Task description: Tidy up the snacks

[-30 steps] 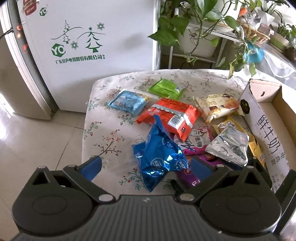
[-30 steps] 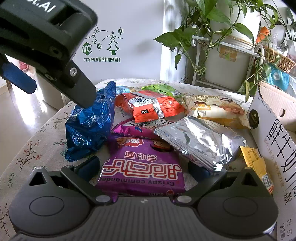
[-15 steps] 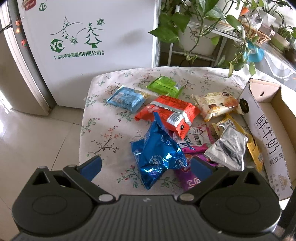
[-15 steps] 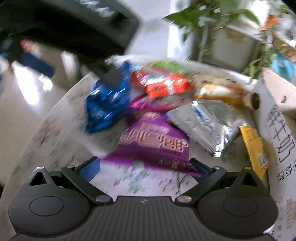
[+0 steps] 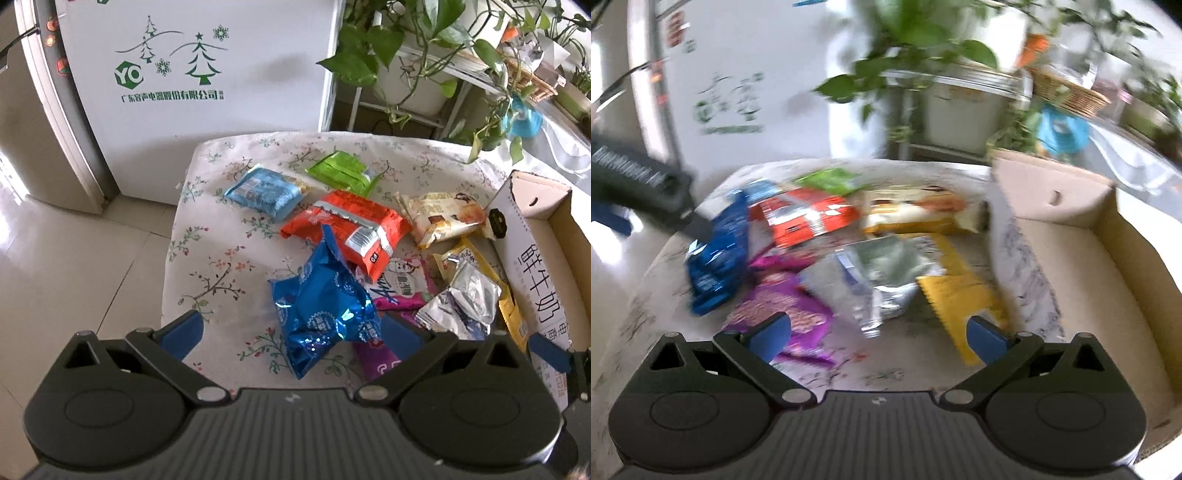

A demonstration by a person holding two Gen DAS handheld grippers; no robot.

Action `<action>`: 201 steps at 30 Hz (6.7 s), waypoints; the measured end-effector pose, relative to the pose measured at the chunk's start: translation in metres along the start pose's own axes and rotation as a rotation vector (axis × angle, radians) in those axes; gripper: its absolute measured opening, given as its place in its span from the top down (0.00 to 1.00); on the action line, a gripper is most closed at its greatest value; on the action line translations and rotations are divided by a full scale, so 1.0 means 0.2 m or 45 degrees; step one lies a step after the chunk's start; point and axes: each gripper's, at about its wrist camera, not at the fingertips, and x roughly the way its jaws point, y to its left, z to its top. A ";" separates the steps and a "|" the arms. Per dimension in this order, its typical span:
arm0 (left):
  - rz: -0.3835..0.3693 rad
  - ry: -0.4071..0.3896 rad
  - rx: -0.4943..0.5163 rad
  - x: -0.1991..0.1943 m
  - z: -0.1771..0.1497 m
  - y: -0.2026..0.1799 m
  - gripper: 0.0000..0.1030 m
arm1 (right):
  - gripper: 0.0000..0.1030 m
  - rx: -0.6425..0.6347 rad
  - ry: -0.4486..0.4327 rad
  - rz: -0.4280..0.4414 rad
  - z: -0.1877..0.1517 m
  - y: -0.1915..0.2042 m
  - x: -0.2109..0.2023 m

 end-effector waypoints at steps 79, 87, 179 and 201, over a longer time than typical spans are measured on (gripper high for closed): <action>0.082 0.036 -0.027 0.00 0.11 0.01 0.02 | 0.00 0.090 0.341 -0.140 0.50 0.02 0.14; 0.091 0.044 -0.027 0.01 0.10 0.00 0.02 | 0.00 0.098 0.358 -0.142 0.50 0.01 0.15; -0.244 0.135 -0.234 0.23 0.13 0.07 0.04 | 0.10 0.232 0.578 0.380 0.31 0.05 0.17; -0.121 0.124 -0.331 0.28 0.04 0.33 0.08 | 0.09 0.302 0.666 0.335 0.27 0.22 0.36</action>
